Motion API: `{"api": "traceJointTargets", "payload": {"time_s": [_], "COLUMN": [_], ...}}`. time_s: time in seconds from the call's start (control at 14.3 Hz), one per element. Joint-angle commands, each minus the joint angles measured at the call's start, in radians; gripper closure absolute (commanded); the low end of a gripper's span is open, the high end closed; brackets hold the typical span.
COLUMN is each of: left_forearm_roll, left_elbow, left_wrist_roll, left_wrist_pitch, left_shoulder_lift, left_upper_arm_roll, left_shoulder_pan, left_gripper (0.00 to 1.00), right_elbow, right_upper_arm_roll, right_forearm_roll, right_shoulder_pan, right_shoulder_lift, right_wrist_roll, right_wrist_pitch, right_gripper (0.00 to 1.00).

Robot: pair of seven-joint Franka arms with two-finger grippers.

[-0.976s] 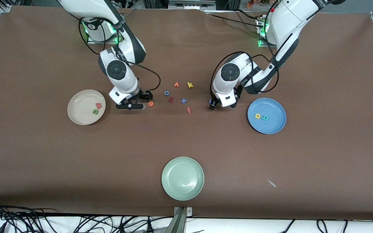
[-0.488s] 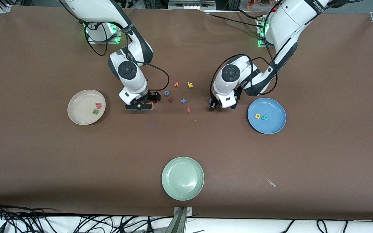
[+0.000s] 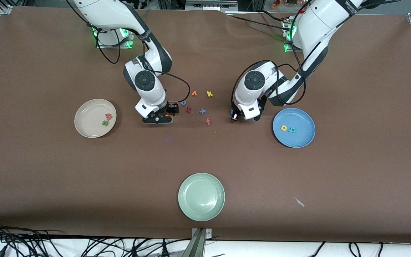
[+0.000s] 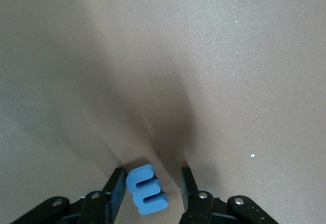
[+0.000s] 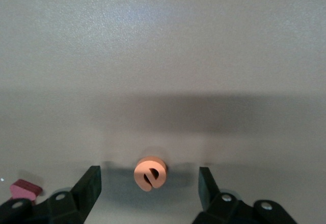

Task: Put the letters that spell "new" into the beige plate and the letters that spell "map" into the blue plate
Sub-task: 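Grasp the blue letter with the left gripper while the right reaches orange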

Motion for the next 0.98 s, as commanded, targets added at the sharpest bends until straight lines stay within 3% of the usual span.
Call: {"api": "traceJointTargets", "payload": {"time_s": [0.0,0.07,0.28,0.42,0.7,0.91], "left_forearm_roll": [0.039,0.039,0.039,0.039,0.039,0.037], "left_elbow": [-0.011,-0.011,-0.011,-0.010,0.006,0.059], "left_wrist_roll": [-0.051,-0.051,-0.045,-0.037,0.010,0.130], "left_wrist_pitch": [0.003,0.001,0.000,-0.002,-0.035,-0.205], "left_shoulder_lift": [-0.002,-0.002,0.000,0.000,-0.021,-0.066], "left_upper_arm_roll": [-0.002,-0.002,-0.004,-0.004,-0.005,-0.008], "left_shoulder_pan": [-0.011,-0.012,-0.014,-0.014,0.006,0.031], "left_gripper": [0.53,0.56,0.78,0.85,0.88,0.88], "right_elbow": [0.017,0.017,0.019,0.019,0.019,0.019], "right_upper_arm_roll": [0.001,0.001,0.000,0.000,0.001,0.001], "right_forearm_roll": [0.010,0.010,0.010,0.010,0.010,0.010], "right_shoulder_pan": [0.008,0.006,0.006,0.005,0.006,0.005], "right_shoulder_lift": [0.015,0.015,0.015,0.015,0.015,0.015], "right_wrist_roll": [0.002,0.001,0.004,0.004,0.008,0.008], "right_wrist_pitch": [-0.003,-0.003,-0.002,-0.002,-0.002,-0.002], "right_gripper": [0.31,0.35,0.47,0.53,0.65,0.70]}}
